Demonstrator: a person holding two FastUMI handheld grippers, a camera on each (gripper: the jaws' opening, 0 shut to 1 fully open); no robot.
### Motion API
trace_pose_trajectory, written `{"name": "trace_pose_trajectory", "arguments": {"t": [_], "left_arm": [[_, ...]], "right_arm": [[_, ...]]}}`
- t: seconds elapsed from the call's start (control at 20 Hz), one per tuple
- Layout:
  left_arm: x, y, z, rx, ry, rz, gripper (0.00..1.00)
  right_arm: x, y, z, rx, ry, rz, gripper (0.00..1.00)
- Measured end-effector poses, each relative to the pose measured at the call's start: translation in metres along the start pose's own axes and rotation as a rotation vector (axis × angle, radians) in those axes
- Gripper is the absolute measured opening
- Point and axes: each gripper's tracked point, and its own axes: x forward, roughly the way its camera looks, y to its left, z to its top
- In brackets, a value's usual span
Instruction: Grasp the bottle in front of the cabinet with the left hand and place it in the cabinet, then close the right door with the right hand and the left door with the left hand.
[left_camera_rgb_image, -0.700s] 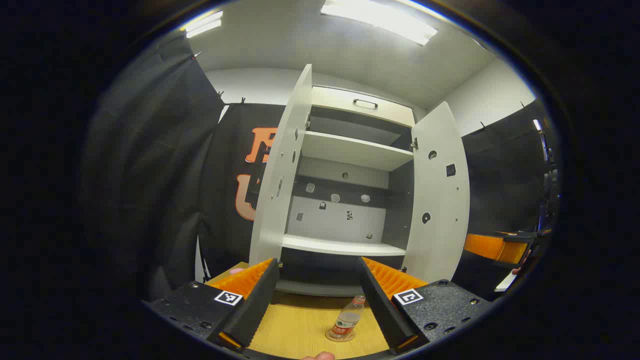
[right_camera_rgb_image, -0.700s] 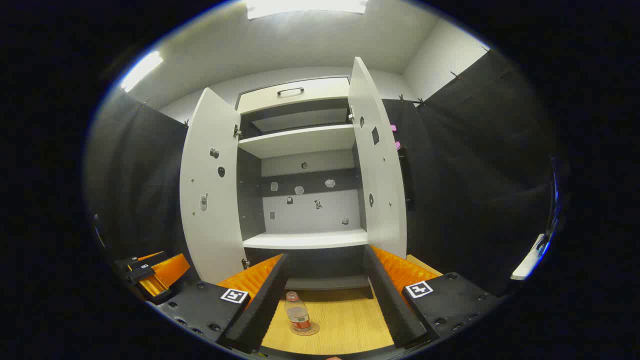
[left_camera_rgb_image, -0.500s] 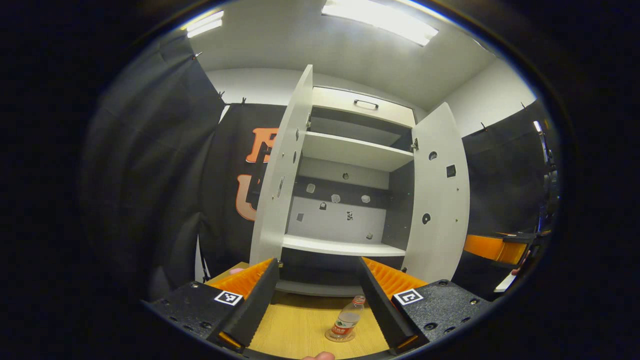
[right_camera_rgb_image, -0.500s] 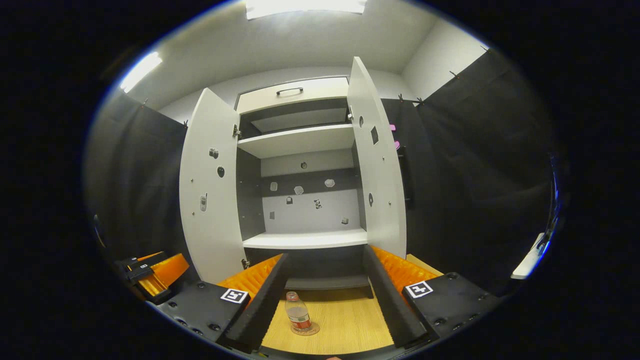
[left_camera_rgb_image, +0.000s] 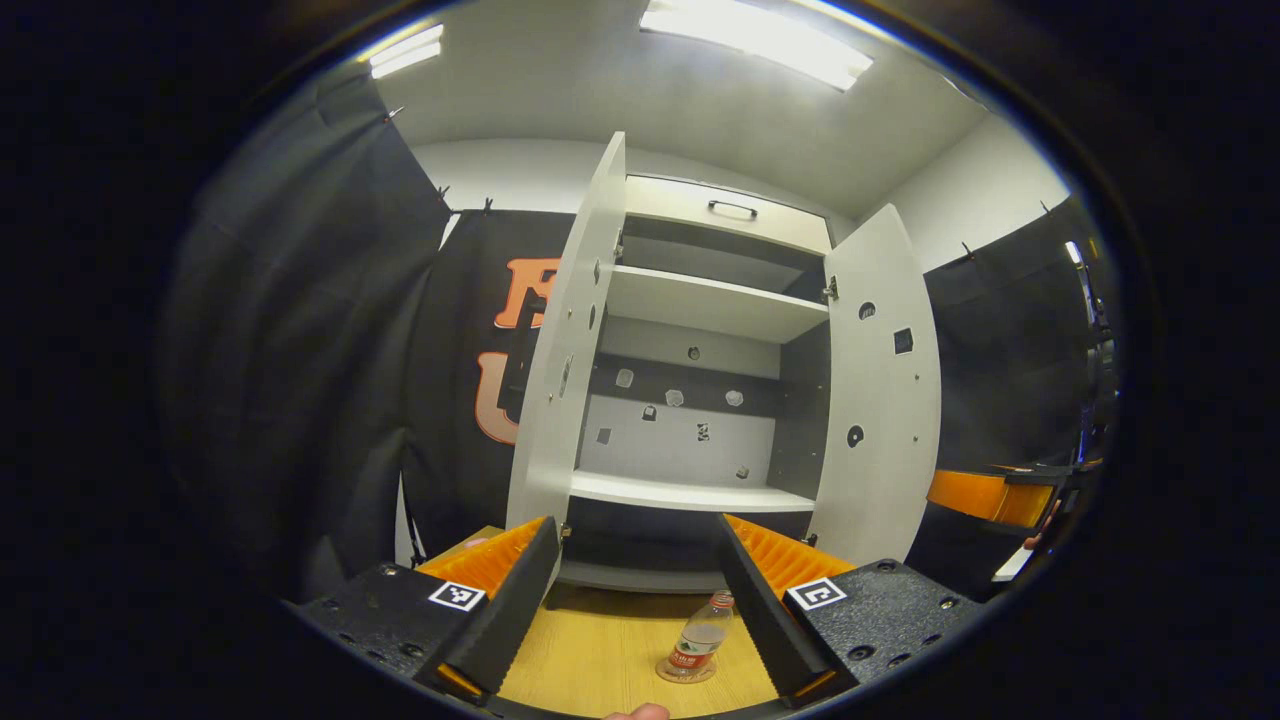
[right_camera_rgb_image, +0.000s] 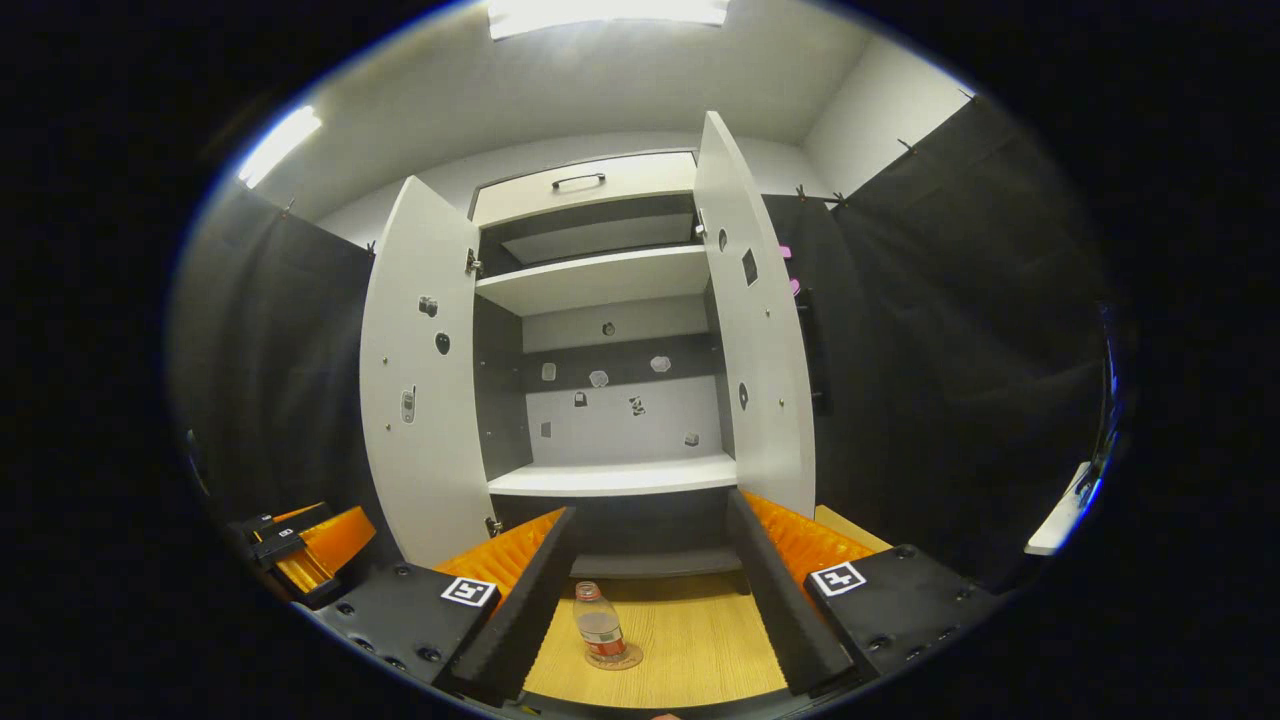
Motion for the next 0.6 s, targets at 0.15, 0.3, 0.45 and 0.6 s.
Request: {"name": "trace_pose_trajectory", "arguments": {"t": [0.15, 0.3, 0.45, 0.6], "left_arm": [[0.0003, -0.0003, -0.0012, -0.001, 0.001, 0.001, 0.94], [0.0006, -0.0011, -0.0012, -0.001, 0.003, -0.003, 0.94], [0.0005, -0.0016, 0.0003, -0.005, -0.005, -0.004, 0.94], [0.0075, -0.0091, 0.0009, -0.012, -0.009, -0.030, 0.94]], "right_arm": [[-0.0019, -0.0017, -0.0006, -0.001, 0.000, -0.006, 0.98], [-0.0054, -0.0046, 0.0013, -0.001, -0.007, -0.014, 0.98], [-0.0056, -0.0095, 0.0006, -0.005, -0.007, -0.032, 0.98], [-0.0062, -0.0071, -0.0019, -0.002, 0.001, -0.023, 0.98]]}}
